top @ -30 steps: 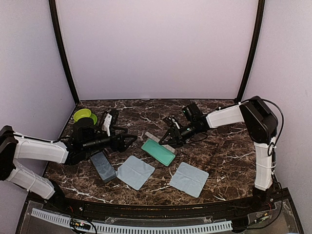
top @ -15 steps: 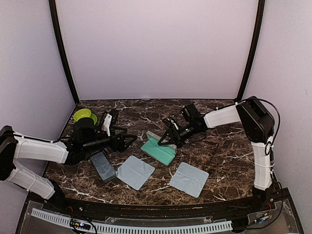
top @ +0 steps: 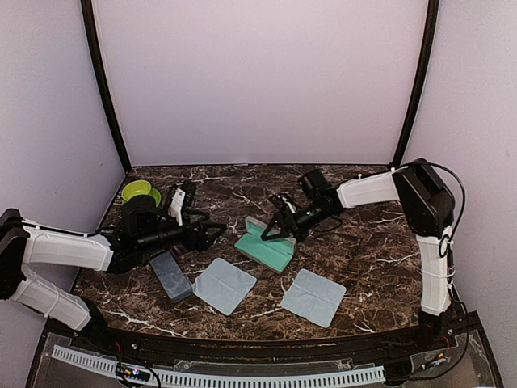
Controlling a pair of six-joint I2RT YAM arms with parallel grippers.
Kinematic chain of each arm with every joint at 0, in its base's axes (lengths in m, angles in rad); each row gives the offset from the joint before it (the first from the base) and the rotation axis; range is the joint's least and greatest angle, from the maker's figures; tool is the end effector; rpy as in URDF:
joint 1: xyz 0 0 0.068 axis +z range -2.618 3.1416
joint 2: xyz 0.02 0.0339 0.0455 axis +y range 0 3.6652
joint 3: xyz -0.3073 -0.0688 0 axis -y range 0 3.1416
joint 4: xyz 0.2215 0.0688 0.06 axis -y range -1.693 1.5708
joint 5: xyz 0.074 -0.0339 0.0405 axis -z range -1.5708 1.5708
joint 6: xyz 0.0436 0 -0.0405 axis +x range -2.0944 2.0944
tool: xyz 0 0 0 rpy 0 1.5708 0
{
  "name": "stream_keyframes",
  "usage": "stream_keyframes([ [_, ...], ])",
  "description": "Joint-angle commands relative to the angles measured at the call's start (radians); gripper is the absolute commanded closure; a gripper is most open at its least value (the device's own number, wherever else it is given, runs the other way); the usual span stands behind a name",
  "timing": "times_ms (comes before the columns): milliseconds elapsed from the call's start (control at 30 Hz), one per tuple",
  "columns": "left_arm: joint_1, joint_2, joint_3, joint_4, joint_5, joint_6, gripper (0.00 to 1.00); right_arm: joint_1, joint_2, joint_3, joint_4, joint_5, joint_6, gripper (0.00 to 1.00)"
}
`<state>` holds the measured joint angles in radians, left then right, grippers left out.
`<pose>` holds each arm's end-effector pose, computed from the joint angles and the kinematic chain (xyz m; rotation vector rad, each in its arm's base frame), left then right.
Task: Organize the sunglasses
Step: Place the opened sunglasses case at the center of the board, then adjust the glasses cleaning cloth at the center of the board.
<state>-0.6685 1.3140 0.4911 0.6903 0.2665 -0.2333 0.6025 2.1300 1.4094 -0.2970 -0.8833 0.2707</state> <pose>0.1903 -0.1650 0.2738 0.5848 1.6831 -0.8886 0.3455 0.2785 0.1864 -0.7880 2.5537 1.4528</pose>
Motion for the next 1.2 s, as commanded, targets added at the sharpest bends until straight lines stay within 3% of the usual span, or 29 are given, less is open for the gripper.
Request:
stream_keyframes([
  [0, 0.001, -0.038, 0.013, -0.030, -0.060, 0.020, 0.14, -0.002, -0.037, 0.039, -0.065, 0.104, -0.047, 0.02],
  [300, 0.001, -0.063, 0.015, -0.078, -0.154, 0.037, 0.12, -0.017, -0.121, 0.030, -0.126, 0.284, -0.071, 0.00],
  [733, -0.016, -0.066, 0.034, -0.128, -0.244, 0.093, 0.11, -0.062, -0.471, -0.229, -0.195, 0.639, -0.032, 0.08],
  [967, -0.096, -0.025, 0.052, -0.145, -0.243, 0.185, 0.13, 0.072, -0.700, -0.449, -0.144, 0.753, 0.017, 0.12],
  [1167, -0.231, 0.018, 0.028, -0.118, -0.253, 0.153, 0.18, 0.183, -0.806, -0.596, -0.063, 0.730, 0.052, 0.24],
])
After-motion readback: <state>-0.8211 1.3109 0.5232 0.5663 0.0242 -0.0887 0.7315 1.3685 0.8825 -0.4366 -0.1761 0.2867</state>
